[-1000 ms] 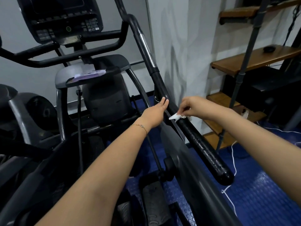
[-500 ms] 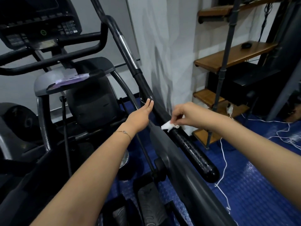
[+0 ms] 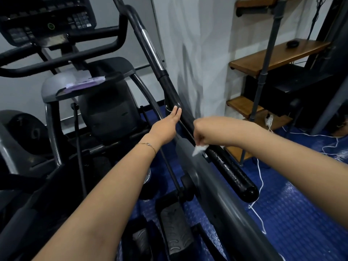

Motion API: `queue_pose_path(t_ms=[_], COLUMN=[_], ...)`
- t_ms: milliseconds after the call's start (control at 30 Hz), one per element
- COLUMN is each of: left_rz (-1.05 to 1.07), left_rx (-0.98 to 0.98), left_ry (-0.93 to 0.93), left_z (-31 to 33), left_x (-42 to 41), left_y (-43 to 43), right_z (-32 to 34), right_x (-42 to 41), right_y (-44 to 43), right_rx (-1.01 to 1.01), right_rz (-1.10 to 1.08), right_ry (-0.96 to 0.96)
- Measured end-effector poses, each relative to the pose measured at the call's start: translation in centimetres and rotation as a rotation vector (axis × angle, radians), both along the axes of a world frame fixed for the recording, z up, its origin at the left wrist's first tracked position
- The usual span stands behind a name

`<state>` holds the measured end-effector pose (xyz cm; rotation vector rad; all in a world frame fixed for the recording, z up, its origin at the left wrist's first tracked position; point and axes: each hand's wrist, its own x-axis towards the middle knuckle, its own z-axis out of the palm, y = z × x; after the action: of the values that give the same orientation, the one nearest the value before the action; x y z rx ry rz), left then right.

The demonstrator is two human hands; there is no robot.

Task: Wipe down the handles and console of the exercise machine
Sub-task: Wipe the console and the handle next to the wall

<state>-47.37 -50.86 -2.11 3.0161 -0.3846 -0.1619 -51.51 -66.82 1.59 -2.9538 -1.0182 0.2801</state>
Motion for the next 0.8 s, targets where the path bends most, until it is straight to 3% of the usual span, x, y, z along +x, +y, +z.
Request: queue_pose_path(t_ms=[100,233,400,500,567,633,700,733,800], left_rz=[0.002,-0.013,-0.019,-0.010,0.052,0.204,0.325,0.334,0.312], left_rx=[0.004,0.018,0.014,-0.036,-0.278,-0.806,-1.382,-1.563,-1.735], left_ry=[-0.005,-0.014,-0.023,0.003,-0.044,-0.044,0.216,0.364,0.497], left_z=[-0.1,0.2,-0.2,0.3,0.1,-0.2,0.1,0.2,0.3], left_x=[0.1,0.1,0.0,-0.3,-1.3,-3.4,-5.7,-6.5,-7.2], left_y=[0.1,0.1,0.1,0.0,0.1,-0.1,-0.6,-0.8,-0.9], right_z=[0.1,0.5,0.7,0.8,1.7,2.5,2.8,2.8,2.4], right_x=[0.1,-0.7,-0.5,-0.3,-0.5,-0.5,-0.4,-0.3,0.0], right_y=[0.6,-0.1,-0.8,-1.1,-1.6,-2.1,-1.9,-1.6,-0.7], right_rx=[-0.019,-0.132,0.012,0.010,0.085,0.304,0.481,0.517,0.527], right_rz=[0.044,0.108,0.101,0.099,0.057,-0.024,-0.052,-0.053,-0.055], right_ry=[-0.068,0.109,-0.008,0.115,0.153,0.088,0.006,-0.031,-0.100])
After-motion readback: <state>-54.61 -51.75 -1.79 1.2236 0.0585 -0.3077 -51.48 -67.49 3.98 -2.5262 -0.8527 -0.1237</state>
